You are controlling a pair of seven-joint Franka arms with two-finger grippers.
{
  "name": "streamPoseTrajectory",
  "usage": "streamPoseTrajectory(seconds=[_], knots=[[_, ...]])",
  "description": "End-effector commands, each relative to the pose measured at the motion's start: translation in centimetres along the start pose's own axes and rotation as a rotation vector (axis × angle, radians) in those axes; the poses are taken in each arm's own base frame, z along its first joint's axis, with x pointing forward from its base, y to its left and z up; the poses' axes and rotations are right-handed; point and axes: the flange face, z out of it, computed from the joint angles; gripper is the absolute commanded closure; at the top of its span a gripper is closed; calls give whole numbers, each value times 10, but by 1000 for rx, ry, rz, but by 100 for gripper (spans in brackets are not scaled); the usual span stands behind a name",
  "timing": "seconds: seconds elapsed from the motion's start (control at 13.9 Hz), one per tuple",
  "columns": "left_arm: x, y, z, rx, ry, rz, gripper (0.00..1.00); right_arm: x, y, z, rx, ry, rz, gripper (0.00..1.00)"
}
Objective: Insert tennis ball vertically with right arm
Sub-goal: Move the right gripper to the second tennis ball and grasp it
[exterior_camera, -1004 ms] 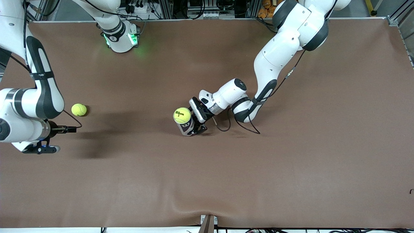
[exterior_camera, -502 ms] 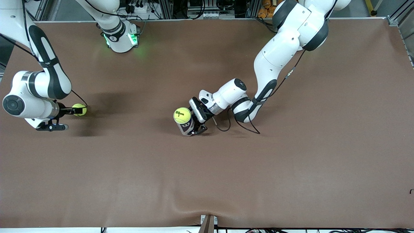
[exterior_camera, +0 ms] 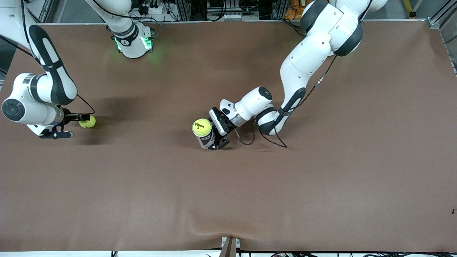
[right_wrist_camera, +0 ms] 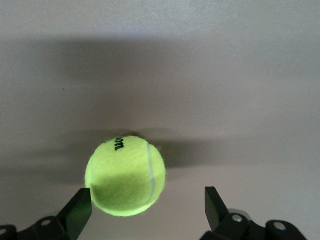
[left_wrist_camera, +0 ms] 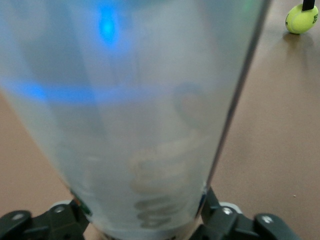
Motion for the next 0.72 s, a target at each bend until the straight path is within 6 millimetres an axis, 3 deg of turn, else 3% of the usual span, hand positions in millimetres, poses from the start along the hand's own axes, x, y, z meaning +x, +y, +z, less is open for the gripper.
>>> streamPoseTrajectory(seconds=[0.0,0.14,0.22,0.29,0.43,0.5,0.65], knots=[[-1,1,-1,-3,9,16,0,-8,-5,1,28,20,21,0],[1,0,-2,-2,12,18,0,-2,-4,12,40,48,26,0],[1,1,-2,-4,13,16,0,-2,-4,14,43,49,27,14],[1,0,-2,-2,13,15,0,-2,-7,14,43,45,23,48],[1,0,-2,-2,13,15,0,-2,-7,14,41,45,20,88],[1,0,-2,-2,13,15,0,-1,-9,13,42,42,20,100],[1,-1,-2,-1,13,14,0,0,-10,8,47,31,23,100]])
